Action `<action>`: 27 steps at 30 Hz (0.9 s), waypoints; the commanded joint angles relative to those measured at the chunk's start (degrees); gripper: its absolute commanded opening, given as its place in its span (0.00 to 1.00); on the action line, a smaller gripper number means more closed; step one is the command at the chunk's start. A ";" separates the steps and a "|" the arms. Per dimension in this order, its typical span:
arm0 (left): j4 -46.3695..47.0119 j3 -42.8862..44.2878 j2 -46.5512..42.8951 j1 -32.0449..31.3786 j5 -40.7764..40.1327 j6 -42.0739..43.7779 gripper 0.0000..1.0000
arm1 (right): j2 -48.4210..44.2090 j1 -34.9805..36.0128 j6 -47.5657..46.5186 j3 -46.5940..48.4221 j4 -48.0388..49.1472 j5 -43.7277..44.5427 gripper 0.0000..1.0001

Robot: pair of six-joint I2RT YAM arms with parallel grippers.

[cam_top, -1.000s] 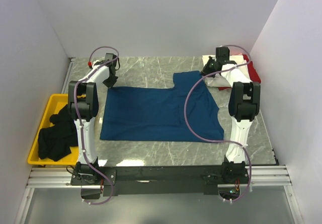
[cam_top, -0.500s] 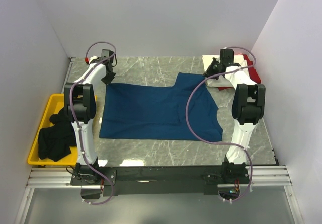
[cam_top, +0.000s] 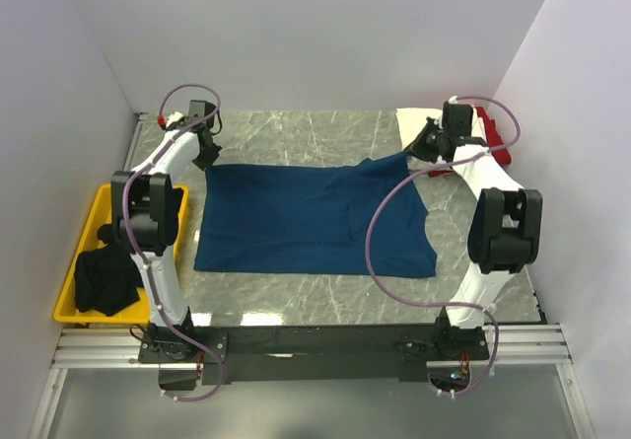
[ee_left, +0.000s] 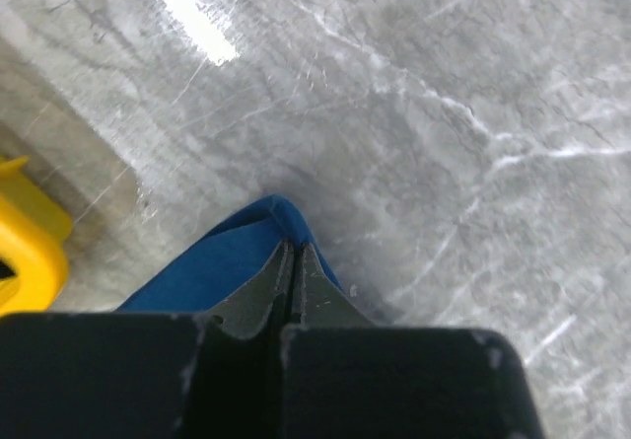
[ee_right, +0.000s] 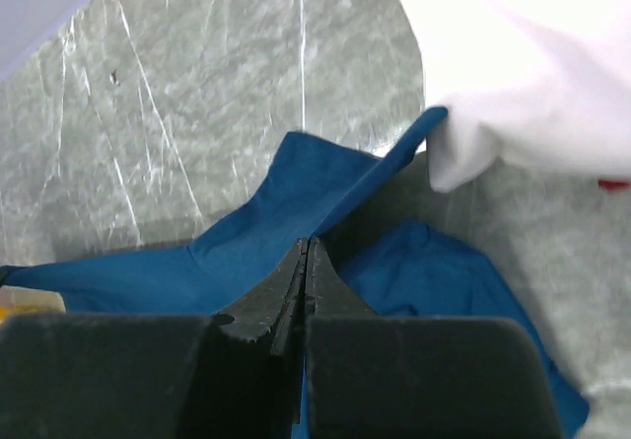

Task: Fold and stack the t-shirts
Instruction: Fold the tshirt

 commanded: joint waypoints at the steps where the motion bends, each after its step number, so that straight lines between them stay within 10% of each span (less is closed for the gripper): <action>1: 3.30 -3.93 -6.05 0.32 1.30 0.81 0.01 | -5.44 -0.66 1.02 -4.50 2.91 -0.25 0.00; 27: 7.00 -24.43 -23.10 0.93 4.82 -1.65 0.01 | -30.49 -0.75 4.36 -31.49 5.20 2.30 0.00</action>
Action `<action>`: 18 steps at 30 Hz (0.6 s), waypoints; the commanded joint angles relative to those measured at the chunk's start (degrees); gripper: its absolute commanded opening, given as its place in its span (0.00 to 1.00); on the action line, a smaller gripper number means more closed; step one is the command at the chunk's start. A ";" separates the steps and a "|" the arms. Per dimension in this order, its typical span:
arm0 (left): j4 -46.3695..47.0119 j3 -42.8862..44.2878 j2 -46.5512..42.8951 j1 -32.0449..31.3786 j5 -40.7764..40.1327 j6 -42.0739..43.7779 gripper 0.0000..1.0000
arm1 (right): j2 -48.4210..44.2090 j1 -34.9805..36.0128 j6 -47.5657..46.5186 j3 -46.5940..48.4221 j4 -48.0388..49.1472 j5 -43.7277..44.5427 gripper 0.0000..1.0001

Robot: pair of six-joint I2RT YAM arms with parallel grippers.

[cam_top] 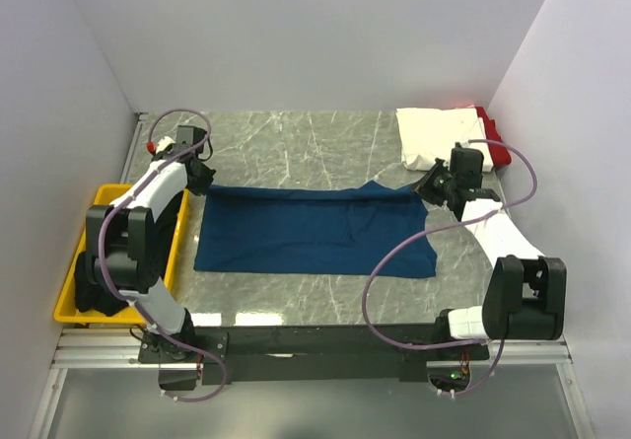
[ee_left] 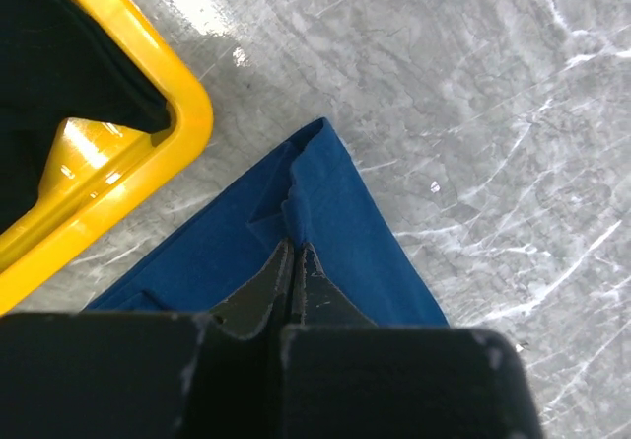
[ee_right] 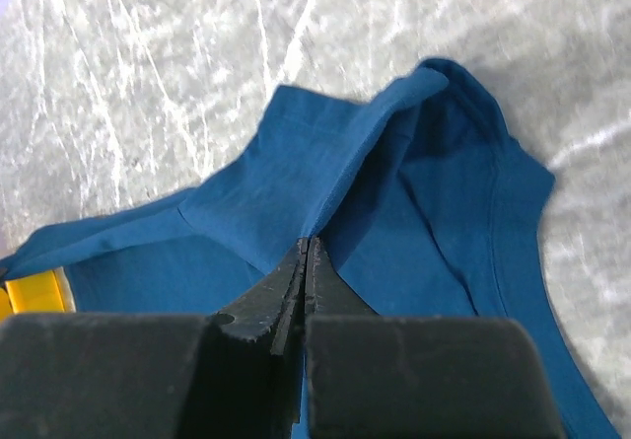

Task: Fold and stack the t-shirts
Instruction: Fold the tshirt

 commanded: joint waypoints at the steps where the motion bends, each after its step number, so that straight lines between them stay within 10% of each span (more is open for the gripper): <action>1: 1.21 -0.87 -3.98 0.49 0.03 0.06 0.01 | -3.84 -0.48 -0.12 -1.11 0.74 0.88 0.00; 18: 2.44 -6.94 -8.11 1.02 0.21 -0.12 0.01 | -11.04 -0.48 -0.21 -9.54 1.27 -1.76 0.00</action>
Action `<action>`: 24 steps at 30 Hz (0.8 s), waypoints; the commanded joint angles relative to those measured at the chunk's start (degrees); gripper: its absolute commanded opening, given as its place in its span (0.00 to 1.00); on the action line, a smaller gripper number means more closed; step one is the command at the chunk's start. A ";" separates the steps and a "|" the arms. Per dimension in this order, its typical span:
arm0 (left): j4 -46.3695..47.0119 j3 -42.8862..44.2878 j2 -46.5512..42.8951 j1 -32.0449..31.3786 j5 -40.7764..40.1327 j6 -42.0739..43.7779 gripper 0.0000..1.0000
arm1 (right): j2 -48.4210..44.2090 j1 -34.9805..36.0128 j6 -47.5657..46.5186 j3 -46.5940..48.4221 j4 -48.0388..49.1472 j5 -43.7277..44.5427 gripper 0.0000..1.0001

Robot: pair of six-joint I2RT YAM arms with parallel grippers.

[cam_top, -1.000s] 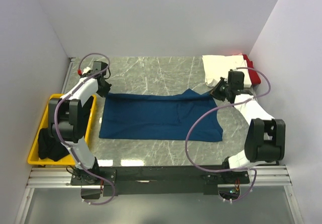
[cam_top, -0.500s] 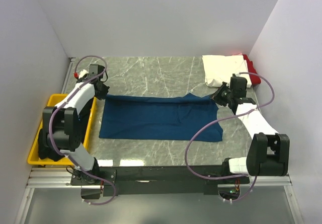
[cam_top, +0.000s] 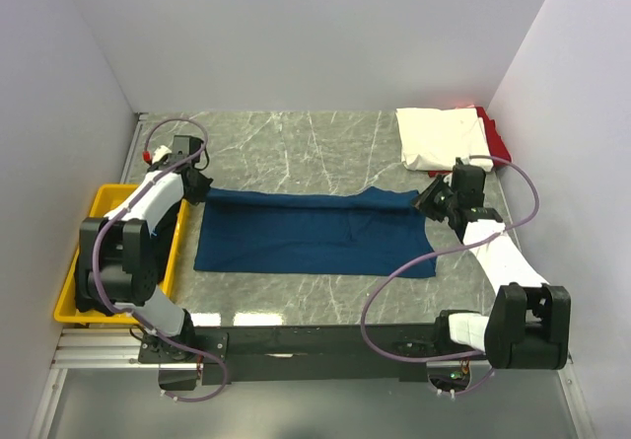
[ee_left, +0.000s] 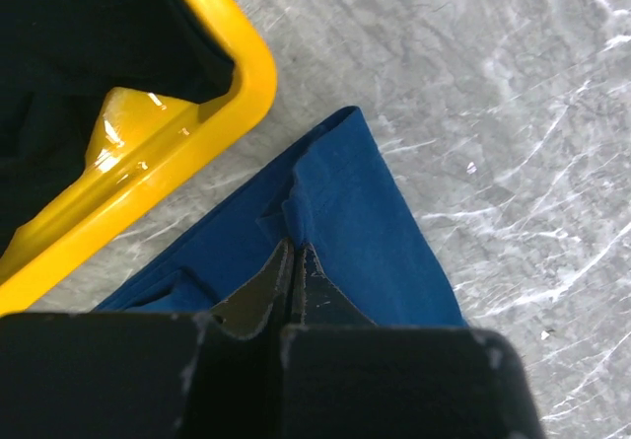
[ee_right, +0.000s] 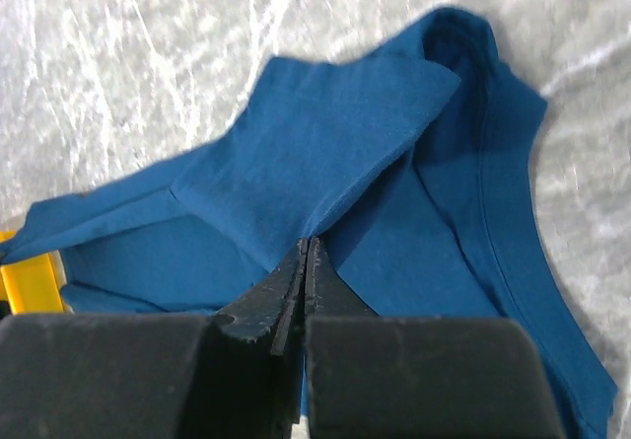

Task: Fold and stack the t-shirts
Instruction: Fold the tshirt

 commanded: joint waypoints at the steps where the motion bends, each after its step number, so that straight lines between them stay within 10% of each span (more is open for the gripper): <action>1: 1.41 -1.04 -3.56 0.52 -0.10 -0.21 0.01 | -2.63 -0.48 -0.27 -1.59 1.14 -0.80 0.00; 16: 6.59 -13.24 -9.97 0.61 4.20 -2.49 0.01 | -7.73 -1.19 2.71 -12.83 5.87 -3.17 0.08; 20: 11.51 -20.53 -13.67 0.70 6.93 -3.63 0.36 | -8.78 -1.80 3.51 -17.40 7.99 -3.87 0.43; 24: 11.17 -21.78 -16.57 0.70 6.58 -2.93 0.69 | -10.27 -1.89 2.81 -16.63 6.33 -4.32 0.54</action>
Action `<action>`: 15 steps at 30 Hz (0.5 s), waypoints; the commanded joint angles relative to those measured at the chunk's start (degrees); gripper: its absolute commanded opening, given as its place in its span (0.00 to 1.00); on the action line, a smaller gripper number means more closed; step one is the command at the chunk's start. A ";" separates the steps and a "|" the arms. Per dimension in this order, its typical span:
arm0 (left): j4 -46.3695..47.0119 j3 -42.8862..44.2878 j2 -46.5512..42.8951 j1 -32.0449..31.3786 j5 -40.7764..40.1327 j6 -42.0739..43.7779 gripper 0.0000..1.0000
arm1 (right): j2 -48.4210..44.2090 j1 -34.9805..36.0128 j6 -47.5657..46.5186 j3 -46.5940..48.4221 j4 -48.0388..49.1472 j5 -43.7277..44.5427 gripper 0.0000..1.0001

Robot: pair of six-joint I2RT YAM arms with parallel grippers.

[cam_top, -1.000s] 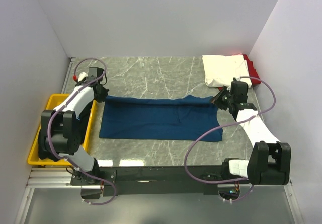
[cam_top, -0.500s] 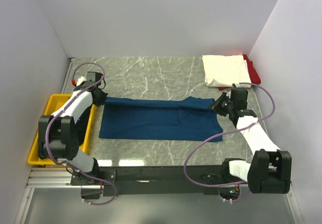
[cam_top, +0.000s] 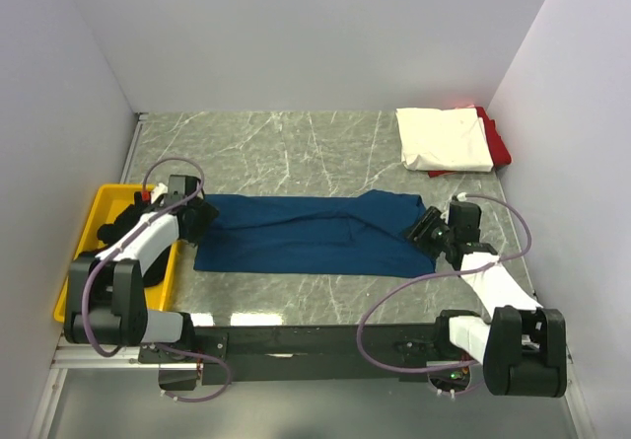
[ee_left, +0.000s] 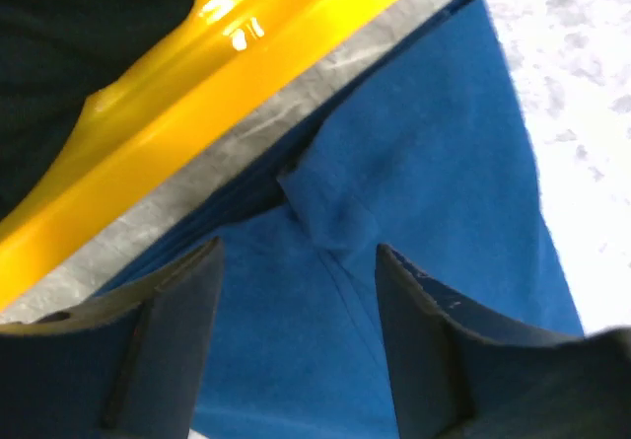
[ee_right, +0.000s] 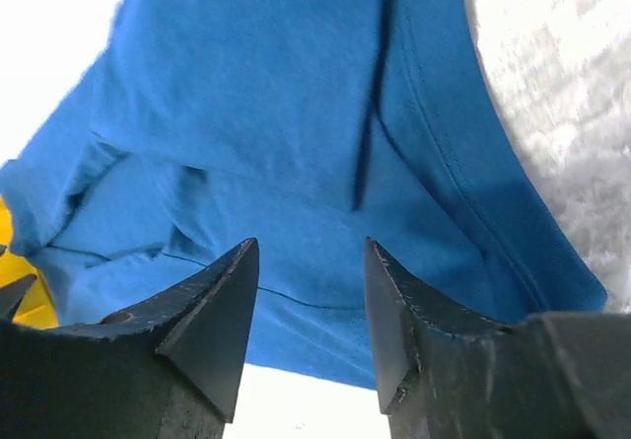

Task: Fold and stack the t-shirts
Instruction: Fold the tshirt

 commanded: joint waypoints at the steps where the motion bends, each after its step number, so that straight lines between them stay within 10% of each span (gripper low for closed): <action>1: 3.21 0.43 -4.44 0.24 0.49 0.24 0.69 | -3.28 -0.32 -0.17 2.00 2.30 -0.27 0.54; 15: -2.06 5.88 -9.46 0.15 0.66 4.28 0.68 | 20.16 7.33 -7.54 29.23 -0.69 15.47 0.54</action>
